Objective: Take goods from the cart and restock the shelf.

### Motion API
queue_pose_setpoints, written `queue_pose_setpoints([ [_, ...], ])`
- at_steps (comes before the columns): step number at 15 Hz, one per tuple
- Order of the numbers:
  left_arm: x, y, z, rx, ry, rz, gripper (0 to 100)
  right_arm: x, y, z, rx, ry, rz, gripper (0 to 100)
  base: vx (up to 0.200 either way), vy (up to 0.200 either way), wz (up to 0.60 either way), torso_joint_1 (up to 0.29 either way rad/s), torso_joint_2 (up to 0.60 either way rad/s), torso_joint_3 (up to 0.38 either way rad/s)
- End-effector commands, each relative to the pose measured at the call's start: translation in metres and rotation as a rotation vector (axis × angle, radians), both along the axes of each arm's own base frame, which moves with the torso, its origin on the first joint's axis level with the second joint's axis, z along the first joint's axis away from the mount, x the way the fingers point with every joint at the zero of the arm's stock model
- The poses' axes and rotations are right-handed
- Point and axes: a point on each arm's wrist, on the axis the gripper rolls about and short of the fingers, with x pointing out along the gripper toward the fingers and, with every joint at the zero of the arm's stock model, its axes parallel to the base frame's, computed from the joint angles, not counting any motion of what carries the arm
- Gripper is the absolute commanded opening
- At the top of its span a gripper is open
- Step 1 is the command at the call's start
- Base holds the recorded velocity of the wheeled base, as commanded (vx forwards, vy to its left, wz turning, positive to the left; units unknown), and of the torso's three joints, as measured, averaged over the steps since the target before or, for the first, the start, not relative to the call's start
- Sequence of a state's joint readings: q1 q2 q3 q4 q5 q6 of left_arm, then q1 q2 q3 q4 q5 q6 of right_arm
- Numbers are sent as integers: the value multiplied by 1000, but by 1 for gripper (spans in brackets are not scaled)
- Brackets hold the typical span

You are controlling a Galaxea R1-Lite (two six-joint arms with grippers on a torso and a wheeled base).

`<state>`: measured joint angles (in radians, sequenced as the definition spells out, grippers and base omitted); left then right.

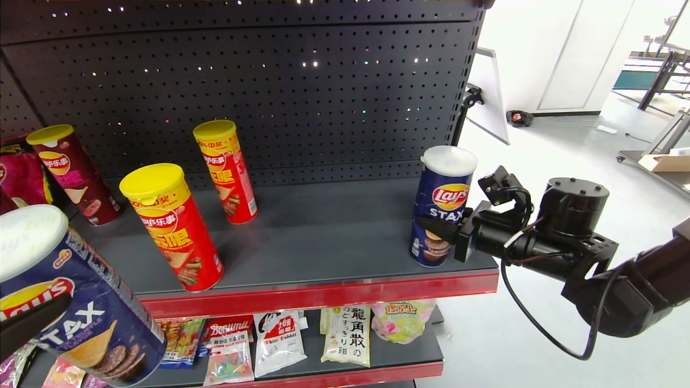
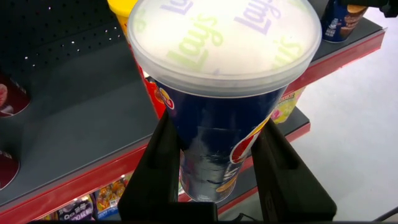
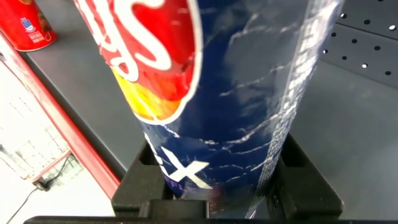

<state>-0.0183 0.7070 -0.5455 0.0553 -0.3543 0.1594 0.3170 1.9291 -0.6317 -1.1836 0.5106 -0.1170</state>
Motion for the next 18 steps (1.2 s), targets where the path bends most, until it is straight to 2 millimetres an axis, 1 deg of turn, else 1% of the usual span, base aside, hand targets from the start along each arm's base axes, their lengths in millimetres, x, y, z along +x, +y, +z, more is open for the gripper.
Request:
queue_pose_setpoints([
  [1, 0, 0, 0, 0, 1, 0, 0, -2, 0, 4, 3, -11, 2, 0, 0, 0, 0, 0, 0, 0],
  [3, 1, 0, 0, 0, 4, 0, 0, -2, 0, 4, 1, -12, -8, 0, 0, 0, 0, 0, 0, 0],
  [7, 2, 0, 0, 0, 7, 0, 0, -5, 4, -3, -7, 13, 4, 0, 0, 0, 0, 0, 0, 0],
  [18, 1, 0, 0, 0, 6, 0, 0, -7, 4, -6, -11, 23, 7, 0, 0, 0, 0, 0, 0, 0],
])
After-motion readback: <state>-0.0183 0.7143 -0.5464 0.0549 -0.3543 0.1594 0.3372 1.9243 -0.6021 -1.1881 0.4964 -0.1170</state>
